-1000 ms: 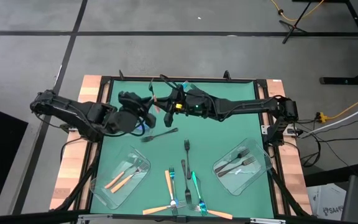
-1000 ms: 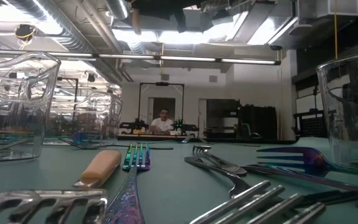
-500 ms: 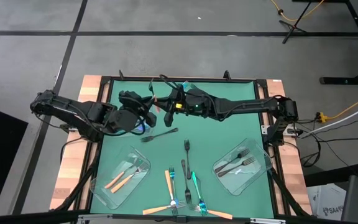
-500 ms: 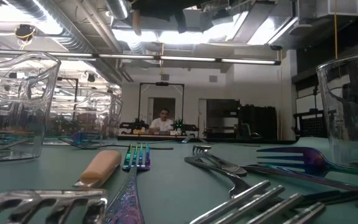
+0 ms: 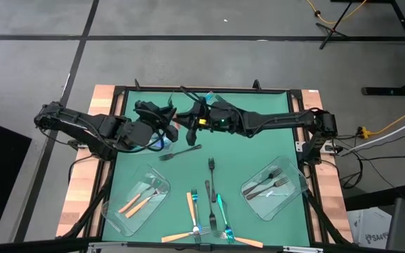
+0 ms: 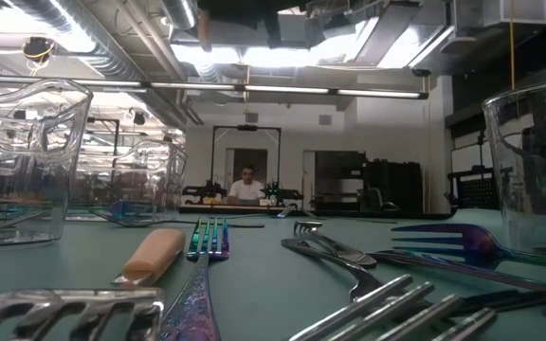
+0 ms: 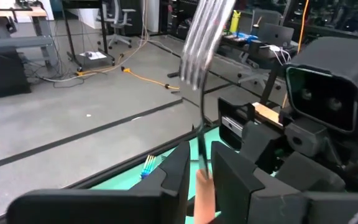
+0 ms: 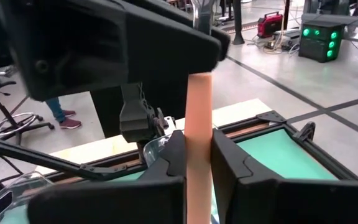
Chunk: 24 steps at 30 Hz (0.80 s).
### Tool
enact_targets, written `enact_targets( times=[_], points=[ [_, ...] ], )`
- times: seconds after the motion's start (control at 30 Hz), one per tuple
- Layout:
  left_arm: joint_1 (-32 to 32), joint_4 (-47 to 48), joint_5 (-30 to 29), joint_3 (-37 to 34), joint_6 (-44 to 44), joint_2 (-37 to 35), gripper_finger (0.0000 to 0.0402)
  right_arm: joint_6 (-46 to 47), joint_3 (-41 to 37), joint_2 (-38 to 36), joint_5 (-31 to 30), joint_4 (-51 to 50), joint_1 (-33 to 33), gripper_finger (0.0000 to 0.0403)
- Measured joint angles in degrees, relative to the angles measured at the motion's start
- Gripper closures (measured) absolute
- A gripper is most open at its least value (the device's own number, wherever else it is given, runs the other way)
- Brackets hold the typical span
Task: Sort silverware by color (type)
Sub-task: Put the yellow fork into the bottom left transparent bin
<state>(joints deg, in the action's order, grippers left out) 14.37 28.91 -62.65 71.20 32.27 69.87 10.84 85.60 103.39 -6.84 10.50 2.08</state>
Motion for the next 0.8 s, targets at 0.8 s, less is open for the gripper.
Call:
enact_targets(
  times=[0.8],
  points=[
    [-0.5, -0.2, 3.5, 0.0, 0.3, 0.0, 0.039, -1.1, 0.0, 0.0, -0.7, 0.0, -0.6, 0.0382]
  ],
)
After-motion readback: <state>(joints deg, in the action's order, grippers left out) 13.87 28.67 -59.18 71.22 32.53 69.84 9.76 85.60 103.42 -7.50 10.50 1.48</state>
